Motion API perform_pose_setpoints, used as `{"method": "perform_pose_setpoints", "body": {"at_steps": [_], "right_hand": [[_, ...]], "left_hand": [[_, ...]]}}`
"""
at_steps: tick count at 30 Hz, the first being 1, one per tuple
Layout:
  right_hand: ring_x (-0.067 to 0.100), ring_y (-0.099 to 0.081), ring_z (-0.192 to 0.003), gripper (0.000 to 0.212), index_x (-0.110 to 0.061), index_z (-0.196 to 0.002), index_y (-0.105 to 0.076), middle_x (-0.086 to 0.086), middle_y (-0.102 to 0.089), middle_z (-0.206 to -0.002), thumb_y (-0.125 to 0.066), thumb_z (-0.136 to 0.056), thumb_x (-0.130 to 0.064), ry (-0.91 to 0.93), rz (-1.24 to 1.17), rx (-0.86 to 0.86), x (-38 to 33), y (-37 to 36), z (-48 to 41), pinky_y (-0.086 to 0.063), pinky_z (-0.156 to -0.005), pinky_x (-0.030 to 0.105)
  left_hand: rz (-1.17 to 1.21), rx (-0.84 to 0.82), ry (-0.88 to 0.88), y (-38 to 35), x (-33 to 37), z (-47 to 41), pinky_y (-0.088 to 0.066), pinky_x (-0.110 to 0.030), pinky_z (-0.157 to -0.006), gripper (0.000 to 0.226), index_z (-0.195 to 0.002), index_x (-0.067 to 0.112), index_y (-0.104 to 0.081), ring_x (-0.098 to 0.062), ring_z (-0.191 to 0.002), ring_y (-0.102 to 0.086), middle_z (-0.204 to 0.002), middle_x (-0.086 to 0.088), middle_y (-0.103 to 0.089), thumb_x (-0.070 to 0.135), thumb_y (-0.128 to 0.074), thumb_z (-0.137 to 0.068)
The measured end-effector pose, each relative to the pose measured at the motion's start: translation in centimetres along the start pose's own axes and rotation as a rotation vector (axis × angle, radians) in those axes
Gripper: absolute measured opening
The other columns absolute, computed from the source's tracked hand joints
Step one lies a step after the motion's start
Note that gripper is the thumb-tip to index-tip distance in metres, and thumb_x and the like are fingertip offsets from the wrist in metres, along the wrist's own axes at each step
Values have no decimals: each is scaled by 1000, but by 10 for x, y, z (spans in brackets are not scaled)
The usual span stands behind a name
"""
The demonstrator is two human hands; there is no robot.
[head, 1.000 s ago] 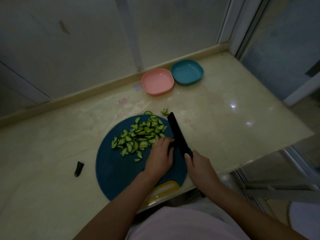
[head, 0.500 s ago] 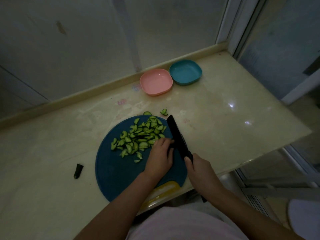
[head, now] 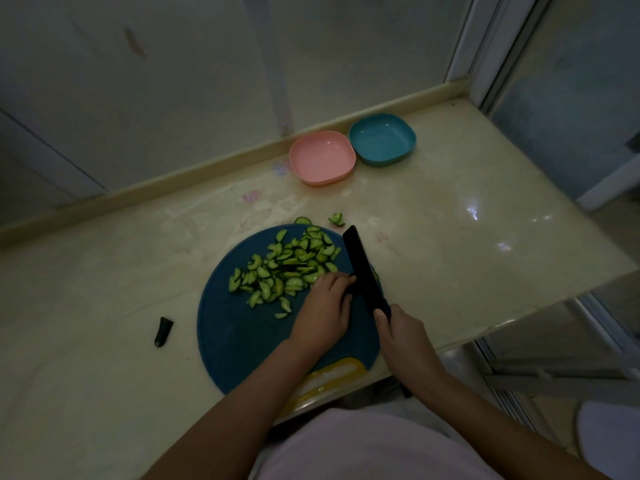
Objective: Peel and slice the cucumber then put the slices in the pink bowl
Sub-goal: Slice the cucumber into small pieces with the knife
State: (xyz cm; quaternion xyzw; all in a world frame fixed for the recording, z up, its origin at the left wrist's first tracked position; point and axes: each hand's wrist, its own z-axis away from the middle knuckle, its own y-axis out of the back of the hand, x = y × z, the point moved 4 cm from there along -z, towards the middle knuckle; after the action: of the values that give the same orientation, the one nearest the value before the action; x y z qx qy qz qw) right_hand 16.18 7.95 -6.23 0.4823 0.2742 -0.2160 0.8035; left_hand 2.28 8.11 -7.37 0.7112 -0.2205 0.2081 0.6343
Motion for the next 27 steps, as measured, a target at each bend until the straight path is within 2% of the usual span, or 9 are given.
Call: {"method": "perform_pose_setpoints", "body": {"at_steps": [3, 7, 12, 15, 19, 22, 27], "right_hand": [[10, -44, -60, 30, -11, -81, -44, -5, -44, -67, -32, -101, -30, 21, -13, 1, 1, 4, 3, -25, -48, 25], [4, -41, -56, 31, -13, -77, -43, -3, -45, -66, -32, -101, -30, 38, -32, 0, 0, 6, 8, -32, -45, 14], [3, -40, -55, 32, -18, -71, -39, -3, -44, -64, -32, -101, -29, 47, -25, 6, -1, 4, 10, -34, -47, 15], [4, -40, -55, 33, -20, -69, -37, -3, -44, -64, -32, -101, -30, 50, -30, 0, 0, 3, 10, -35, -48, 17], [8, -43, -55, 31, -12, -78, -44, -2, -46, -65, -32, -101, -30, 53, -14, -3, 0, -2, 6, -30, -45, 19], [15, -49, -63, 31, -10, -82, -45, -1, -47, -69, -30, -101, -29, 34, -10, -1, -2, -12, 3, -33, -55, 27], [16, -48, -64, 30, -15, -77, -41, -4, -44, -67, -30, -101, -29, -1, -73, 57, -4, -17, 4, -31, -57, 27]], "left_hand": [[2, 2, 1, 0, 0, 0, -32, -18, -91, 29, -117, 4, -57, -23, -104, -52, -109, -11, -59, 6, -54, -89], [6, 6, 8, 0, 0, 0, -32, -17, -90, 28, -117, 5, -57, -22, -104, -51, -109, -10, -58, 7, -53, -90], [5, -2, 7, -1, -1, -1, -33, -19, -89, 27, -116, 5, -57, -22, -102, -52, -107, -10, -58, 6, -54, -89], [17, -8, 7, -1, -2, -1, -31, -15, -90, 28, -117, 4, -58, -22, -103, -53, -108, -10, -60, 6, -55, -88], [31, -5, -11, 0, -3, -1, -27, -11, -91, 30, -117, 2, -60, -16, -103, -49, -109, -11, -62, 5, -57, -87], [26, -7, -18, 0, -3, 0, -28, -13, -93, 31, -118, 2, -60, -21, -105, -53, -111, -11, -63, 4, -58, -87], [1, -31, -64, 0, -2, 2, -29, -16, -98, 37, -123, 3, -57, -23, -112, -52, -121, -12, -59, 5, -59, -86]]}}
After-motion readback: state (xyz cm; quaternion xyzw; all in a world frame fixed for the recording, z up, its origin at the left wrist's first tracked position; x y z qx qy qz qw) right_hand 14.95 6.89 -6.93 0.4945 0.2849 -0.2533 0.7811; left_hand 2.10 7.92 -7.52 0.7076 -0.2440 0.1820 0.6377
